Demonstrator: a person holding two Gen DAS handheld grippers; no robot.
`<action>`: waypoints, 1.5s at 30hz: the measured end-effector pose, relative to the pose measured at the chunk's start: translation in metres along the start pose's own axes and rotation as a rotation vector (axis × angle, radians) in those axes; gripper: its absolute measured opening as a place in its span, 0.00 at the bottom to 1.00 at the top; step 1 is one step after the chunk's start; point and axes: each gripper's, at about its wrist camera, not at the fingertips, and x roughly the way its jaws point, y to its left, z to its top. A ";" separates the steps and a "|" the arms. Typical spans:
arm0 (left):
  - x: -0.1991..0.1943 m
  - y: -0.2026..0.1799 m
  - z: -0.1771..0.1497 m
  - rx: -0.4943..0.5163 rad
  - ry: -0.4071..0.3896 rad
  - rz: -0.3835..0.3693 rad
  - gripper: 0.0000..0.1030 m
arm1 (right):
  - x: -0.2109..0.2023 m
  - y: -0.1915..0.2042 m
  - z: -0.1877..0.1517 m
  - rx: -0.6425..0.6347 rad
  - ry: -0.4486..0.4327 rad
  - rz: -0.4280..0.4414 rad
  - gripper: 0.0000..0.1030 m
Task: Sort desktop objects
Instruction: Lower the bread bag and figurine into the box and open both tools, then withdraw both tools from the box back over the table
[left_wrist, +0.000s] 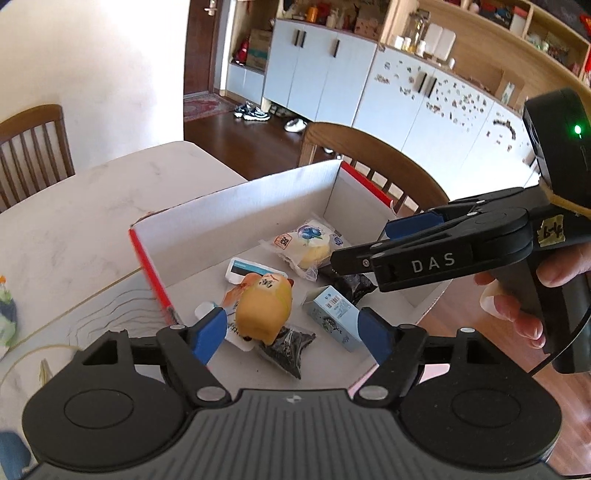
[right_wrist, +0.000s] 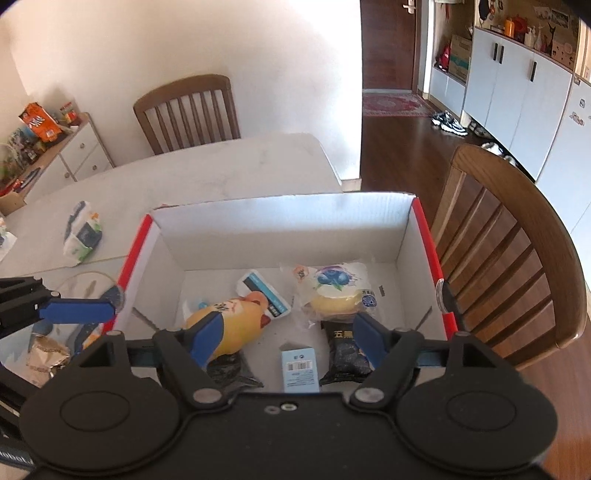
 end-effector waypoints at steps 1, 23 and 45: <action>-0.003 0.001 -0.002 -0.008 -0.008 0.000 0.75 | -0.002 0.002 -0.001 -0.008 -0.004 0.003 0.77; -0.083 0.079 -0.067 -0.064 -0.114 0.053 1.00 | -0.040 0.103 -0.034 -0.044 -0.125 0.046 0.80; -0.122 0.168 -0.133 -0.108 -0.151 0.112 1.00 | -0.008 0.224 -0.091 -0.068 -0.100 0.029 0.80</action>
